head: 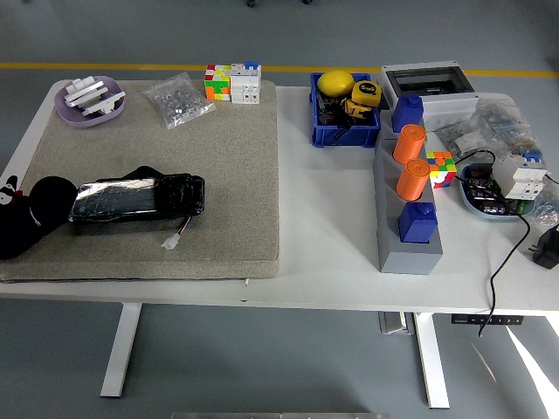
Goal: Pick the rag up,wipe the panel,place it on the desk
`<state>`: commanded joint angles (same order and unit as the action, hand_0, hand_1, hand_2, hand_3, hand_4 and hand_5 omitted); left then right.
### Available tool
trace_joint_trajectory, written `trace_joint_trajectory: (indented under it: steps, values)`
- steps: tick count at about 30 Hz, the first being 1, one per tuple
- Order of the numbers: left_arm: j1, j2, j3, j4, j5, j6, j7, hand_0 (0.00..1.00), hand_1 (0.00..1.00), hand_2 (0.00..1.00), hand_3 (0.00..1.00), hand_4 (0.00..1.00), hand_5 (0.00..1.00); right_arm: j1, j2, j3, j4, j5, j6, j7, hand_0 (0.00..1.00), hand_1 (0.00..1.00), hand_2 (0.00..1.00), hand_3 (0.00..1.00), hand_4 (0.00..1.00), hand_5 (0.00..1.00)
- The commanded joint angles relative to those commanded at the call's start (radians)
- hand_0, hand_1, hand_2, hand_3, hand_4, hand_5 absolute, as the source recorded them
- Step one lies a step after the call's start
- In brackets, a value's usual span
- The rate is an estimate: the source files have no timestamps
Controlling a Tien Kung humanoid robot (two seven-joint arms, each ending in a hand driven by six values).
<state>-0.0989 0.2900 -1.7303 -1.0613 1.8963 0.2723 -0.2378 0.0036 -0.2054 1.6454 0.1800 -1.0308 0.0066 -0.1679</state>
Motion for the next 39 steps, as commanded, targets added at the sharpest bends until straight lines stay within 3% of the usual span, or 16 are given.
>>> trace_joint_trajectory:
  steps: [22,39]
  values:
    - [-0.004,0.012,-0.018,-0.029,-0.001,-0.023,0.019,0.815,0.823,0.790,0.601,0.709,0.247,-0.001,0.004,-0.018,0.000,0.032,-0.002,-0.001,0.772,0.633,0.688,0.594,0.998,0.519]
    - [-0.026,-0.006,0.010,-0.015,0.001,-0.027,0.020,0.817,0.826,0.772,0.601,0.715,0.246,-0.011,0.011,-0.012,0.000,0.039,-0.009,-0.003,0.771,0.685,0.694,0.593,0.998,0.515]
